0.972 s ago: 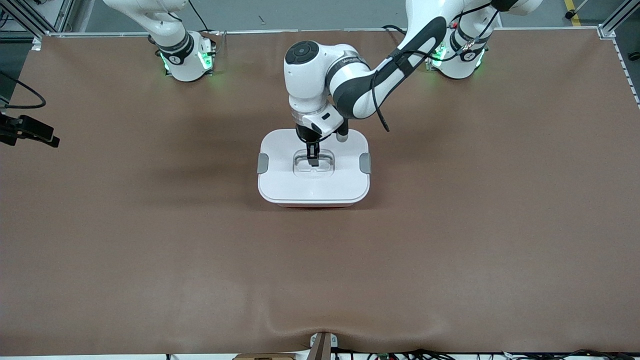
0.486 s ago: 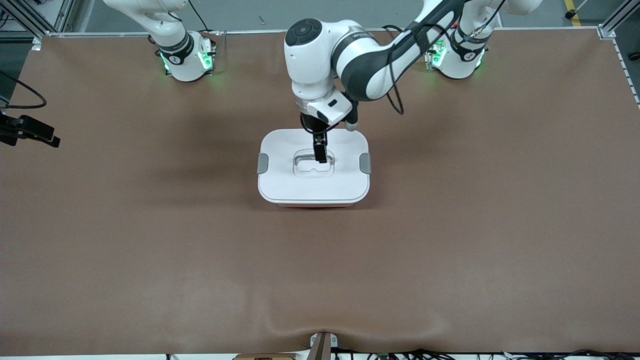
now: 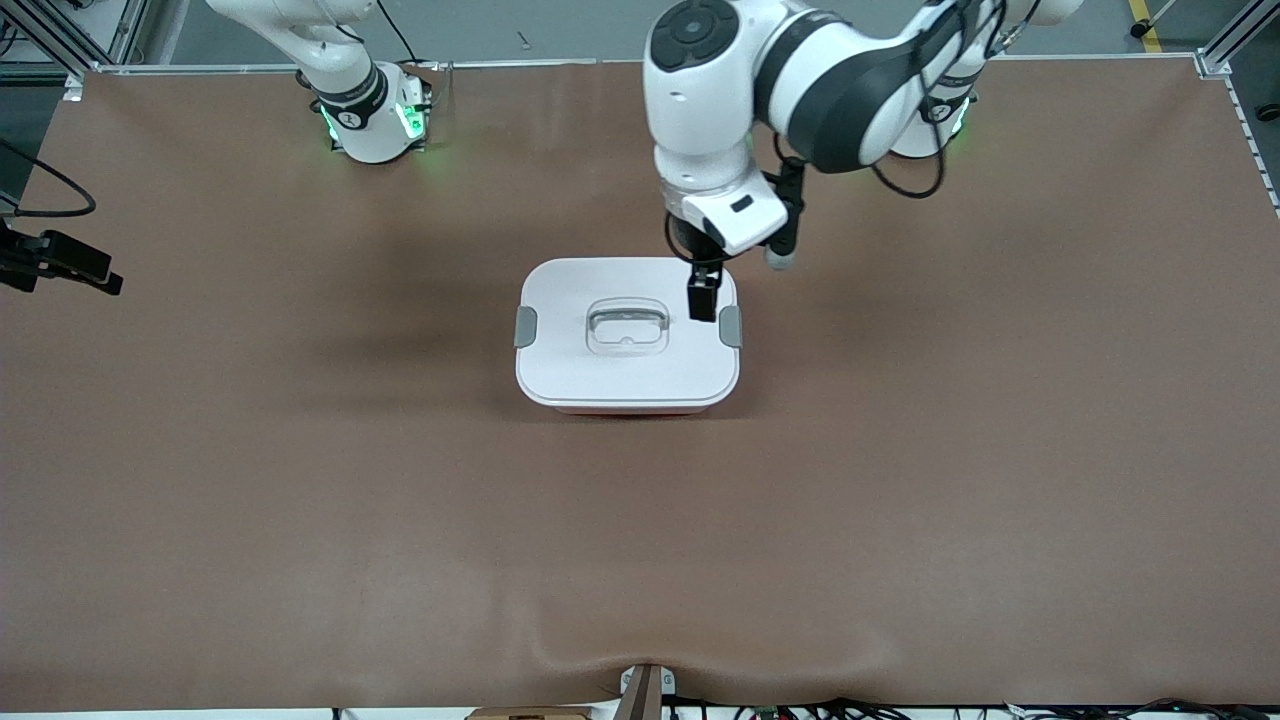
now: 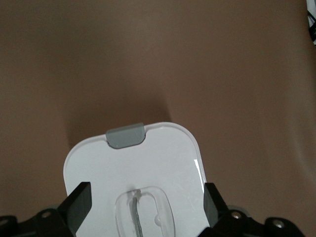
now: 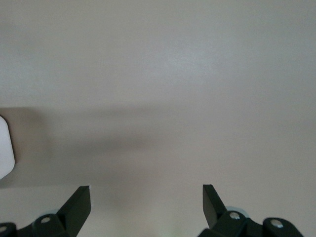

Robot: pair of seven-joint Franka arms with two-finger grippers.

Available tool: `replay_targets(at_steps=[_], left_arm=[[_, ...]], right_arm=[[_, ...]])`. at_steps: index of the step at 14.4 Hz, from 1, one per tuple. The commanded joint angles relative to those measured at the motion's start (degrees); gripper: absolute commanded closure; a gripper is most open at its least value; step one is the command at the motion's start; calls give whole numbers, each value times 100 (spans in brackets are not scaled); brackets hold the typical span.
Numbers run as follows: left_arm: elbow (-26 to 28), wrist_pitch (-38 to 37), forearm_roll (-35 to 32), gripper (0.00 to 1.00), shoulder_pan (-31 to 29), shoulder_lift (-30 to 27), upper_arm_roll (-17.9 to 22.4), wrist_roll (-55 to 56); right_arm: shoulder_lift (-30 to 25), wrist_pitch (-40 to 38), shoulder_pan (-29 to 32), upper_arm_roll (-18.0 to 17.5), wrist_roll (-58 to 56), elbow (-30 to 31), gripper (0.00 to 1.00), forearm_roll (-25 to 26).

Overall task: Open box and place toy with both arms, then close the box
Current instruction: 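Release the lid handle and lift the left gripper away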

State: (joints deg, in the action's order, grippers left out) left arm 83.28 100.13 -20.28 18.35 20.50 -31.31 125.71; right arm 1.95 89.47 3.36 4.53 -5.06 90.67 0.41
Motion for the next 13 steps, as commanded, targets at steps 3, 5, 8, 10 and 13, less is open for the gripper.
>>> replay_targets(at_steps=[3, 5, 8, 10, 13], left_arm=[[48, -844, 217, 0, -831, -511, -33, -2906], [48, -1065, 270, 0, -1139, -600, -41, -4023], [48, -1145, 428, 0, -1561, -758, -33, -5387], [39, -1162, 559, 0, -1816, -810, -41, -6125], [22, -1162, 692, 0, -2106, -846, -33, -7172]], right_arm=[[-64, -9, 42, -40, 14, 3, 0, -5], [-72, -9, 59, -31, 14, -6, 0, -14], [-72, -53, 59, -31, 41, -102, 0, -32], [-72, -53, 68, -22, 41, -120, 0, -32], [-72, -70, 59, -22, 41, -138, 0, -32]])
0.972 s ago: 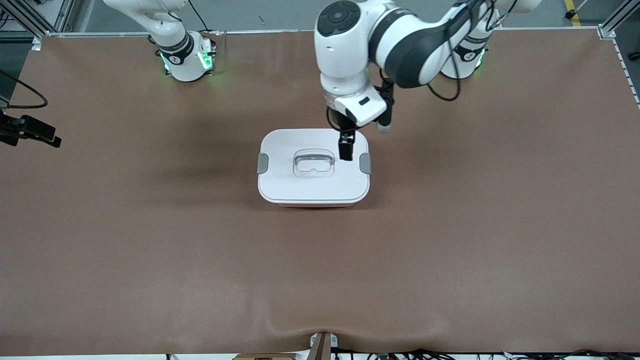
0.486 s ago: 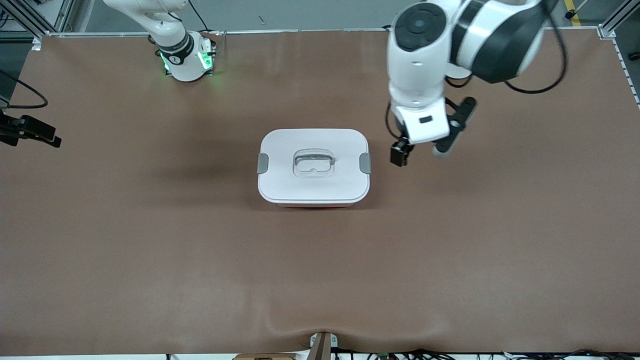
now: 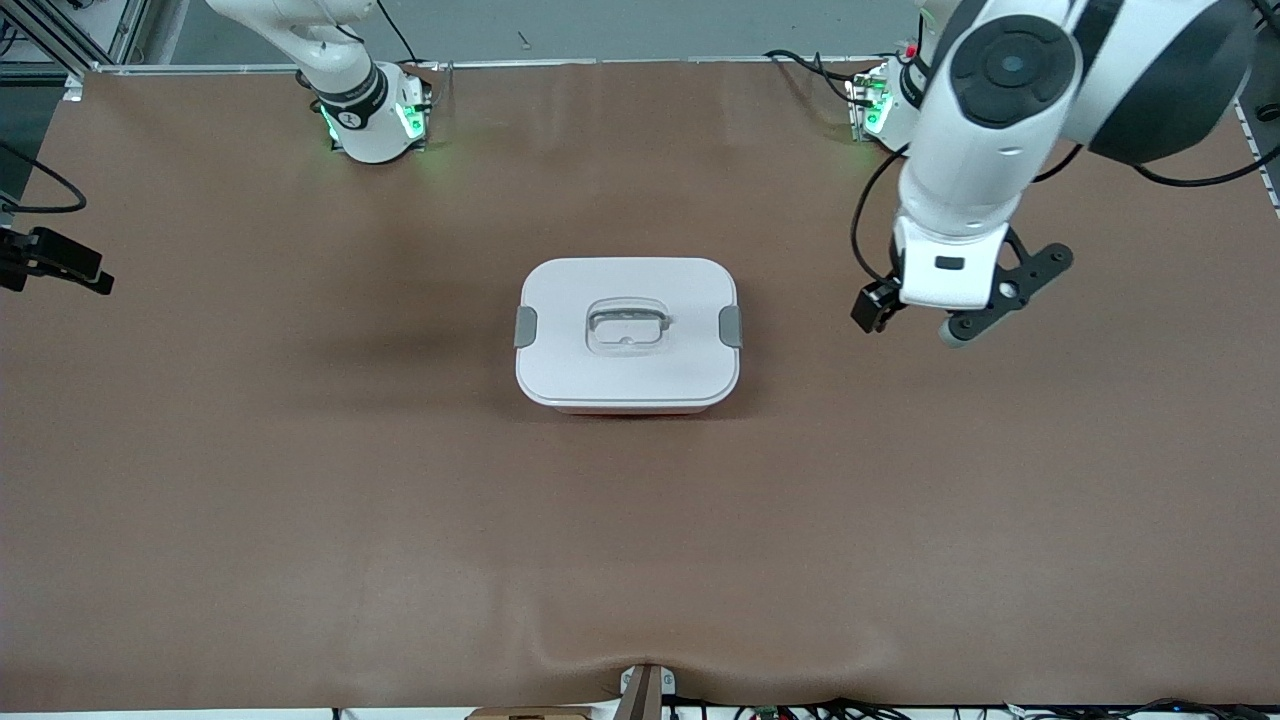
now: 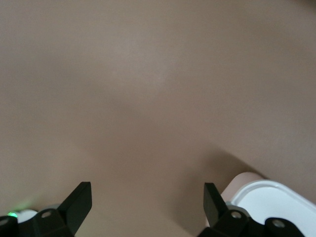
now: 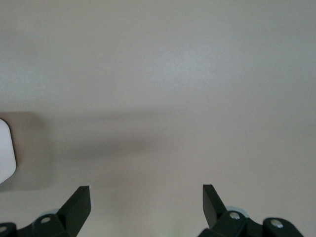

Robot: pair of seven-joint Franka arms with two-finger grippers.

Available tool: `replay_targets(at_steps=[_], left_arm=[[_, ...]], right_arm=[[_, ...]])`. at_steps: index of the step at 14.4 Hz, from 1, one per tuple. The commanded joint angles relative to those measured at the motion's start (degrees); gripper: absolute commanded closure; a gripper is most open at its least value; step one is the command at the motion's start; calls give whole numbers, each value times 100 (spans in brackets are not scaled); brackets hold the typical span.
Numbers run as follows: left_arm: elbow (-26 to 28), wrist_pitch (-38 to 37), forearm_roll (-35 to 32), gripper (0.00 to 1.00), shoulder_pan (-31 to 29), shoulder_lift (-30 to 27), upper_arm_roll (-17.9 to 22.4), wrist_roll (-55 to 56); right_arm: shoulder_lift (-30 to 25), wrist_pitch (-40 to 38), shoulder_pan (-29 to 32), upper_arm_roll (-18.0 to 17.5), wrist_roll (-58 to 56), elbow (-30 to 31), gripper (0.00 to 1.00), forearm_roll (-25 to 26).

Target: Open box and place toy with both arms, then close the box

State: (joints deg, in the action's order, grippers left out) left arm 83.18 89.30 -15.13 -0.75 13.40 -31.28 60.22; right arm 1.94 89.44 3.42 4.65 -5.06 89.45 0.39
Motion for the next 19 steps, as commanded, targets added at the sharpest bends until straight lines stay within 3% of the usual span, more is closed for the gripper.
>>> replay_targets(at_steps=[1, 7, 10, 14, 16, 19], left_arm=[[-38, -79, 211, 0, -284, -136, -36, -912], [-65, -79, 212, 0, -426, -294, -1, -1732], [-65, -44, 343, 0, -479, -338, 95, -2240], [198, 26, 783, 0, 434, -750, 1499, -3180], [391, 26, 888, 0, 540, -1014, 1869, -3830], [786, 26, 985, 0, 1040, -1532, 2738, -4683]], right_arm=[[-71, -110, 63, -34, 40, -15, 0, -30], [-53, -199, 133, -26, 14, 11, 0, -30], [-44, -164, 194, -17, 14, 46, 0, -284], [-44, -50, 133, -34, 5, 73, 0, -224], [-35, 65, 115, -43, -21, 143, 0, -206], [-35, 118, -16, -61, -83, 152, 0, 13]])
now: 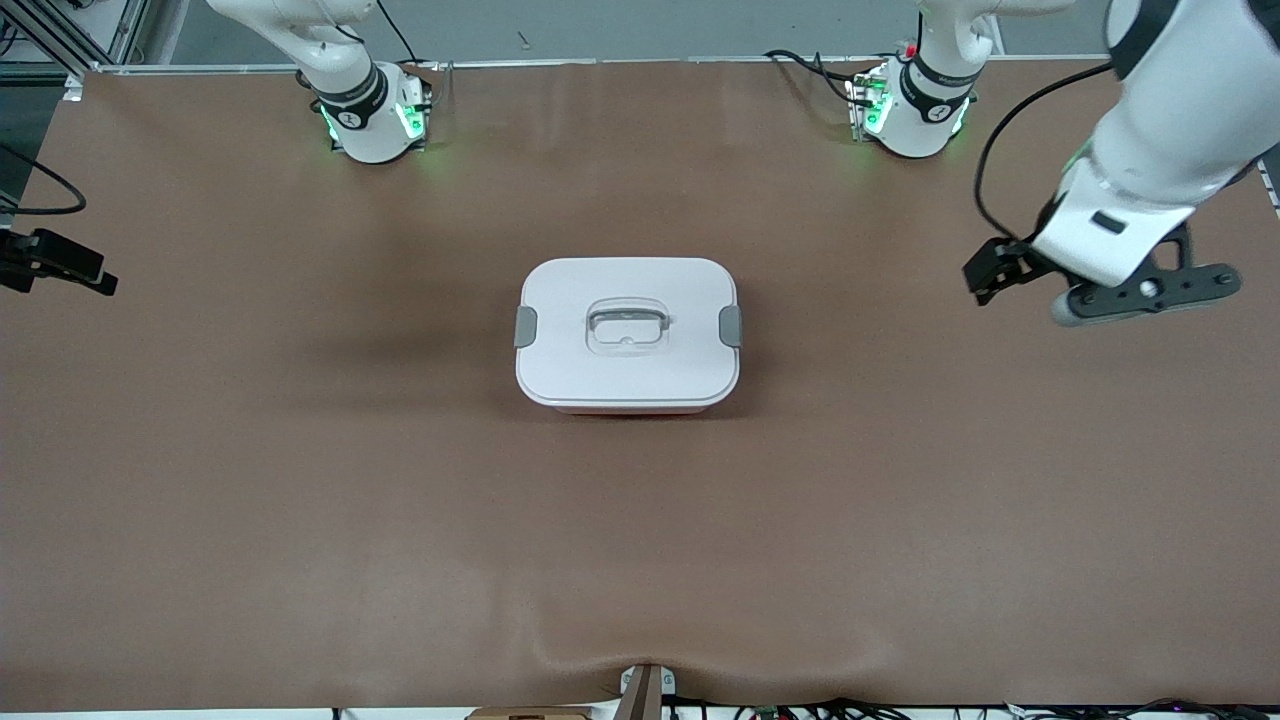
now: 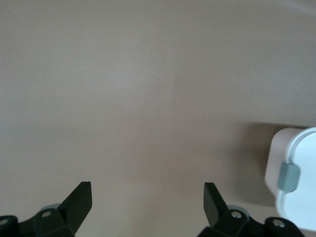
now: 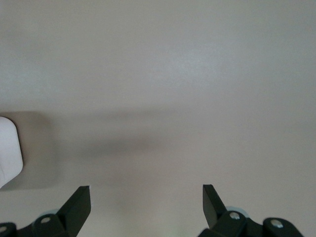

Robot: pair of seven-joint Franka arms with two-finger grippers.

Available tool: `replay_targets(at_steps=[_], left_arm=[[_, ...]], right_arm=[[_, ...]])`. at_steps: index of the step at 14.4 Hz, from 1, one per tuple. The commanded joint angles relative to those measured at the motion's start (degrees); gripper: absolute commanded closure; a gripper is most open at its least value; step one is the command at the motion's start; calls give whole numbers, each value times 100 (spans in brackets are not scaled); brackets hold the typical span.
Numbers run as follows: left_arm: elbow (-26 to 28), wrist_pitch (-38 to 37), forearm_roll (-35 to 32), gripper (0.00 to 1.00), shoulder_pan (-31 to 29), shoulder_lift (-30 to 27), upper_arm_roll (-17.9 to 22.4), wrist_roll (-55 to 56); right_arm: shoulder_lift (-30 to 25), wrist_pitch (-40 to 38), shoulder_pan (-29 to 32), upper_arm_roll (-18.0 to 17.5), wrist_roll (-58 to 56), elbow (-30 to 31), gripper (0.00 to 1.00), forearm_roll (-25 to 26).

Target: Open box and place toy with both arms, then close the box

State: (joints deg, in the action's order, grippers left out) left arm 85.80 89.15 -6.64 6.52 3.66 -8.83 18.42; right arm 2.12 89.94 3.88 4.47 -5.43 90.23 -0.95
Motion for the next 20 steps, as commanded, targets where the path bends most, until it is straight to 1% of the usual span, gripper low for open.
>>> replay_targets(at_steps=[1, 3, 6, 9, 20], left_arm=[[595, 41, 189, 0, 323, -646, 618, -671], [745, 41, 382, 0, 253, -839, 698, -831], [816, -12, 392, 0, 95, -989, 751, -1129], [798, -30, 619, 0, -124, -981, 760, -1367], [737, -109, 620, 0, -108, -928, 716, -1288]], right_arm=[[-45, 67, -71, -42, -46, 73, 0, 156], [-28, 67, -37, -42, -37, 91, 0, 156], [-28, 67, -19, -34, -37, 100, 0, 156], [-19, 67, -19, -33, -46, 100, 0, 156], [7, 76, -10, -34, -46, 100, 0, 148]])
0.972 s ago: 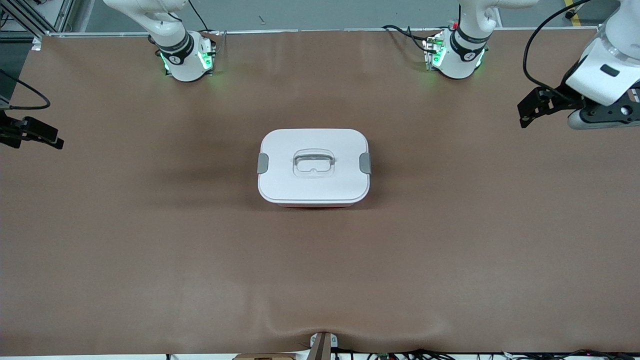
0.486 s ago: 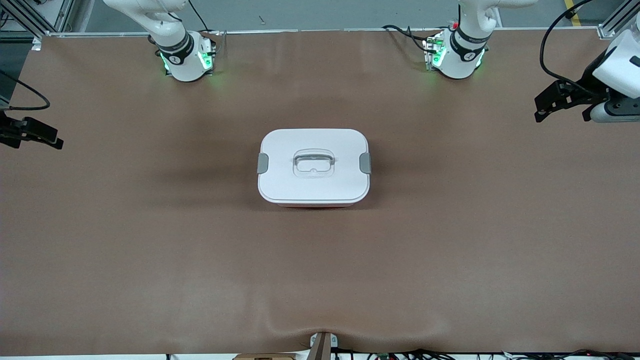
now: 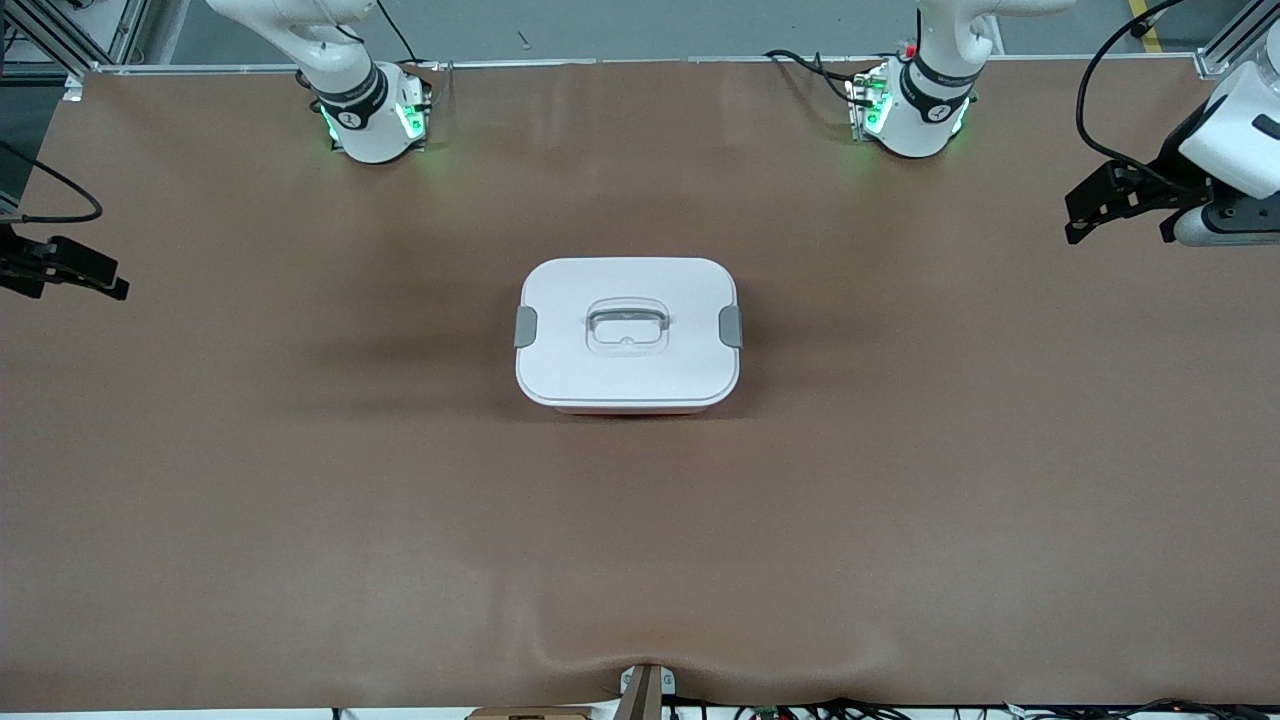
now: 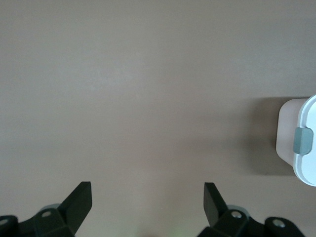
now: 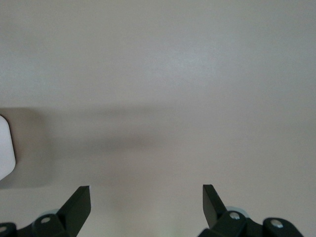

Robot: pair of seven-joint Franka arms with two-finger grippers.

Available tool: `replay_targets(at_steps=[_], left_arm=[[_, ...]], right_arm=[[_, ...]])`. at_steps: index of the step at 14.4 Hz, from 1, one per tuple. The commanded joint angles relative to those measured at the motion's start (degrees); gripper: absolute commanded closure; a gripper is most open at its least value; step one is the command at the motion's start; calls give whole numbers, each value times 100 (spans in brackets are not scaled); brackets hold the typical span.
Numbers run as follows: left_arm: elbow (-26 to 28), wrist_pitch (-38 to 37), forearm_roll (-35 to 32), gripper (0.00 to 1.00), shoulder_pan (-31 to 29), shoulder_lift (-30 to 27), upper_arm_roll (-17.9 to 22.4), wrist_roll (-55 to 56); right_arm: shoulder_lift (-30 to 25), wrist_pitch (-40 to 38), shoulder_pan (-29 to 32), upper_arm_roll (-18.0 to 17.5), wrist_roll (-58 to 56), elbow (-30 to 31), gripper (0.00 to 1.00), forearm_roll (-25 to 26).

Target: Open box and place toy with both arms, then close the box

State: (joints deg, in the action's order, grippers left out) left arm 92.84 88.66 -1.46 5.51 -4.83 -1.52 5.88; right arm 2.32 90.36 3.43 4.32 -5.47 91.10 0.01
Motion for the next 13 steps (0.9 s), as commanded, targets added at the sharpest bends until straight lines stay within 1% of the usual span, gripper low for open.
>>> replay_targets(at_steps=[1, 4, 13], left_arm=[[24, -60, 102, 0, -6, -71, -15, -52], [-56, -60, 76, 0, -6, -27, -15, -78], [-56, -60, 58, 0, 38, -27, -42, -34]], right_arm=[[-13, 34, 35, -19, -42, 13, 0, 43], [-4, 34, 52, -19, -51, 13, 0, 43], [-4, 25, 105, -19, -60, 13, 0, 43]])
